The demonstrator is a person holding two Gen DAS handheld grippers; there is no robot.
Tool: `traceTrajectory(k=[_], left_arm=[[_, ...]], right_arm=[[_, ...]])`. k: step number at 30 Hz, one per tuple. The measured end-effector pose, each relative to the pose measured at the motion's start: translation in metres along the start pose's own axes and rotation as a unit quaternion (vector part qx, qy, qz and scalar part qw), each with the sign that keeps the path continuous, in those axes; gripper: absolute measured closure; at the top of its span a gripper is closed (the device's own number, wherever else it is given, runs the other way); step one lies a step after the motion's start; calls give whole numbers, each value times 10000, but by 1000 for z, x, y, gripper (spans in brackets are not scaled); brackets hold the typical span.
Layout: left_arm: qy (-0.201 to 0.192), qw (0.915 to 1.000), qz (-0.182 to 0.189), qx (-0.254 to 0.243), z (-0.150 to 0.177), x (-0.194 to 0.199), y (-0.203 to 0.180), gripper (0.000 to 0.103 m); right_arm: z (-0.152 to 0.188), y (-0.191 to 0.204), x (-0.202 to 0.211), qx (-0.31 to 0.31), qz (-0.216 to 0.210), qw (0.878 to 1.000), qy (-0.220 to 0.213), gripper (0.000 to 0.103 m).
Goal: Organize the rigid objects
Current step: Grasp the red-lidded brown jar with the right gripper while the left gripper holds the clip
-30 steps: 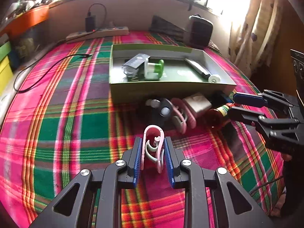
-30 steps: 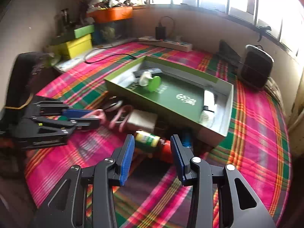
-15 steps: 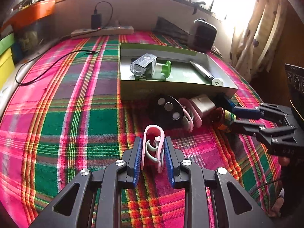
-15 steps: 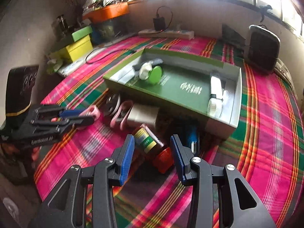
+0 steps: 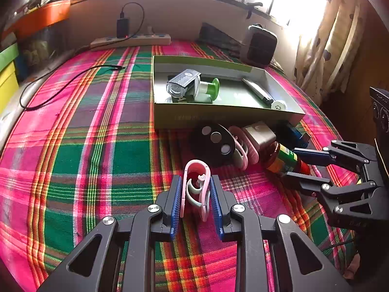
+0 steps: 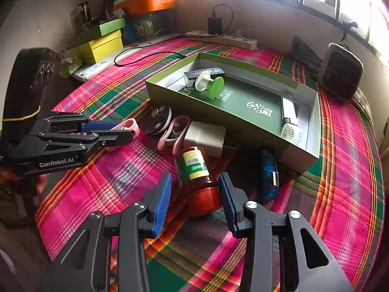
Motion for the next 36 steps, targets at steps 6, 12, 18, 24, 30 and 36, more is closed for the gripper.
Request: traceTrajectory(k=[6, 12, 18, 24, 30, 36], left_arm=[[-32, 10000, -71, -50, 0, -1, -2, 80], [-63, 9999, -129, -70, -1, -2, -4, 79], [-73, 9998, -159, -88, -1, -2, -4, 79], [-78, 9998, -176, -91, -1, -3, -4, 79], [-83, 9997, -203, -101, -2, -3, -4, 79], [-85, 9997, -210, -95, -1, -3, -5, 80]], right_arm=[[-2, 1, -8, -36, -12, 10000, 19, 62], [-5, 2, -15, -38, 216, 9998, 25, 62], [-4, 4, -19, 59, 511, 9986, 85, 62], [-2, 0, -18, -44, 468, 9989, 44, 62], [0, 1, -16, -64, 447, 9990, 7, 62], [1, 2, -15, -57, 419, 9991, -21, 69]])
Point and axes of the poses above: each gripper's, at about its wrist camera, not at the fingertips, and x roughly against the way its jaws point, y to its left, z to its underside, the point moved 3 cm from there along -x, roughly the way its jaws point, and after that the axes turned 14 degrees about -z, right-handed, at the moved point
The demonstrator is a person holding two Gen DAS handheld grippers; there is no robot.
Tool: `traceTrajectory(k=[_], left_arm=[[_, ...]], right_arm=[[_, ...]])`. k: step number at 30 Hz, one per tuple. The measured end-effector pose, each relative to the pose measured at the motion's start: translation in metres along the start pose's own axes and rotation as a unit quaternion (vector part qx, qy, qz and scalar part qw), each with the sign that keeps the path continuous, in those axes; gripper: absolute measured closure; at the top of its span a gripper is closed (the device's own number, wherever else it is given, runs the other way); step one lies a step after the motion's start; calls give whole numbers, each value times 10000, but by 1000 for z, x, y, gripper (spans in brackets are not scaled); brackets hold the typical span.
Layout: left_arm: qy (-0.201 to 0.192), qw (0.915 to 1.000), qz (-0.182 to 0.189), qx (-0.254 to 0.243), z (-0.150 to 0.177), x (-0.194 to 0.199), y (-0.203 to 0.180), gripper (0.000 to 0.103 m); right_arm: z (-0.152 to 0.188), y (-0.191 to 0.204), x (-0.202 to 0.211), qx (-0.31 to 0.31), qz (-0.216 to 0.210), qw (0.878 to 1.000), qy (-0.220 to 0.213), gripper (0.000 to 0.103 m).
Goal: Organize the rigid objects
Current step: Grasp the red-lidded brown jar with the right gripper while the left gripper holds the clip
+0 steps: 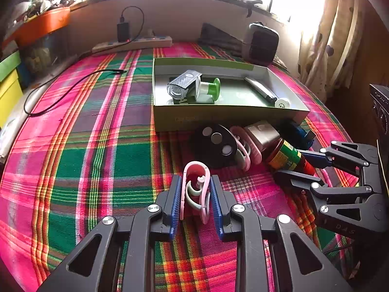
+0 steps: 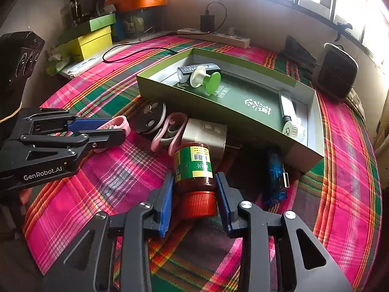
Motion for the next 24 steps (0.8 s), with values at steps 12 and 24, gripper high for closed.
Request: traceTrajectory(k=[12, 24], left_arm=[[-2, 10000, 0, -1, 0, 0, 0, 80], [-5, 9999, 45, 106, -2, 4, 3, 81]], right_arm=[[1, -1, 1, -23, -22, 10000, -13, 69], [0, -2, 5, -91, -19, 9999, -85, 69]])
Point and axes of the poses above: each gripper's, at about its wrist camera, not at the fingertips, and x roughly against the way its jaws point, y to its left, z to its underside, the point moved 3 cm from there along -x, roughly the way its jaws point, and after that the axes turned 14 degrees about -z, right-handed, at the moved point
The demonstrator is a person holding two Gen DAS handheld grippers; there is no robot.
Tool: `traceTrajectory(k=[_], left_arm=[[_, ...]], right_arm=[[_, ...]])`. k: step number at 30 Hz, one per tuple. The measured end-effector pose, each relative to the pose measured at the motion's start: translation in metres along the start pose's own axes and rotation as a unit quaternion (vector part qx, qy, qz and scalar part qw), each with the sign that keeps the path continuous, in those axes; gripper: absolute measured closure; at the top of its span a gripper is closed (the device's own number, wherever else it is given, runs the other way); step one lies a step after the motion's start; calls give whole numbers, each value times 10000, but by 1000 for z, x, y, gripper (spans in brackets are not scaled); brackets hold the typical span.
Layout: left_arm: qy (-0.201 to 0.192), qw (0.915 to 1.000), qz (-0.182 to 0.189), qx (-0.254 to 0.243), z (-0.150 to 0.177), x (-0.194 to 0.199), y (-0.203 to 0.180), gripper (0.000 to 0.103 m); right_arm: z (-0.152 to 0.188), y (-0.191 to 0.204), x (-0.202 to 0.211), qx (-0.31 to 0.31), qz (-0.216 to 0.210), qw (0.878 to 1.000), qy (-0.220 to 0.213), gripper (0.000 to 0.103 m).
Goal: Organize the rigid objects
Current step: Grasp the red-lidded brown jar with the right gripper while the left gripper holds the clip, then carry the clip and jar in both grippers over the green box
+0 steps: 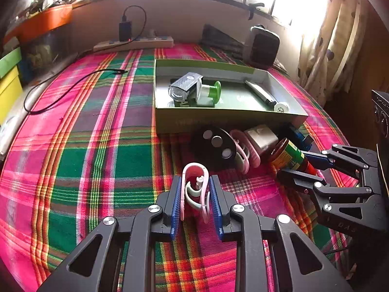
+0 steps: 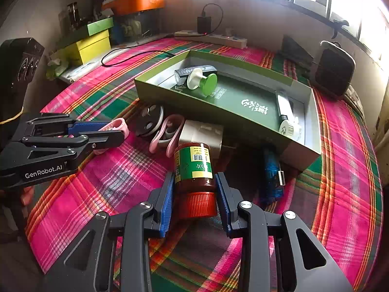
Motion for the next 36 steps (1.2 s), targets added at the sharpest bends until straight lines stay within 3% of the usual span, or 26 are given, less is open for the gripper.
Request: traceTrajectory(k=[19, 36], left_arm=[[-412, 9991, 76, -47, -41, 24, -2, 81], [-421, 9990, 130, -101, -87, 1, -11, 81]], right_arm=[[-18, -9, 24, -140, 76, 9994, -291, 69], [-60, -47, 26, -556, 351, 9968, -464, 69]])
Point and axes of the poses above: each gripper's, at about its wrist camera, not at the fingertips, and x roughly against the way its jaws point, y to its left, z to its underside, the point moved 3 cm from there along -x, roughly the way its jaws point, and after that the axes turned 14 degrees about -z, right-handed, at the moved point
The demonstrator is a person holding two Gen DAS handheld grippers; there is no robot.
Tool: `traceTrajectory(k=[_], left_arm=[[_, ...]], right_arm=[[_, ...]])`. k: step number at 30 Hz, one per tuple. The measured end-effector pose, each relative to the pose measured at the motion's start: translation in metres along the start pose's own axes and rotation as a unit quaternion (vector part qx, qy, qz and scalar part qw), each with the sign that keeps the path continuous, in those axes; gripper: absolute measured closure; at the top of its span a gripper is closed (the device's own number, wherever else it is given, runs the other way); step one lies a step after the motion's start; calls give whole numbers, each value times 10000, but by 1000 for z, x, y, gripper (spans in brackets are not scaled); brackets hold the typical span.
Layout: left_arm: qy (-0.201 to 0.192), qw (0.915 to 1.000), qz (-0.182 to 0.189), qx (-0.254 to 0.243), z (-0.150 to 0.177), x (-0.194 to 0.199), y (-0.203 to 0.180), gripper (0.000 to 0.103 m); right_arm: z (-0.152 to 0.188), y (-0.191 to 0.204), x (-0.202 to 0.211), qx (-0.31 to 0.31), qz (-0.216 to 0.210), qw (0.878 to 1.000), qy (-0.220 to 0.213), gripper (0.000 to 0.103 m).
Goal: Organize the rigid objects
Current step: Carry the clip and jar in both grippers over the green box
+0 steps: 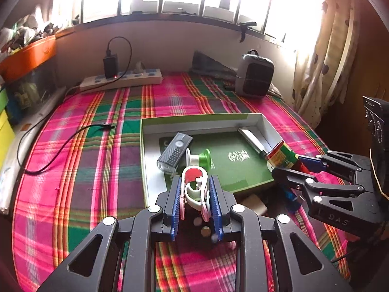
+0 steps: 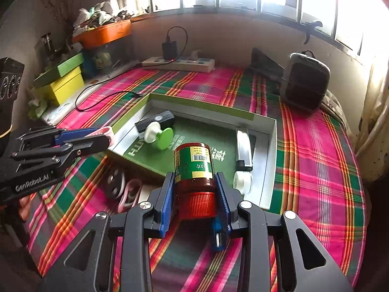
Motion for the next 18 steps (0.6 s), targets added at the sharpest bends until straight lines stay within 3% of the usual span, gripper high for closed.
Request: traceTrajectory(k=[18], left_arm=[[293, 9995, -134, 10, -8, -41, 0, 81]], right_arm=[[-35, -30, -64, -486, 28, 9979, 423, 69]])
Point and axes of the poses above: each gripper's, at about its wrist camera, not at the fingertips, and x roughly against the way its jaws point, y to its left, z to its underside, the point moved 3 cm from there along -x, roughly the way its jaws point, and after that the axes turned 14 degrees about -z, right-handed, at the moved point
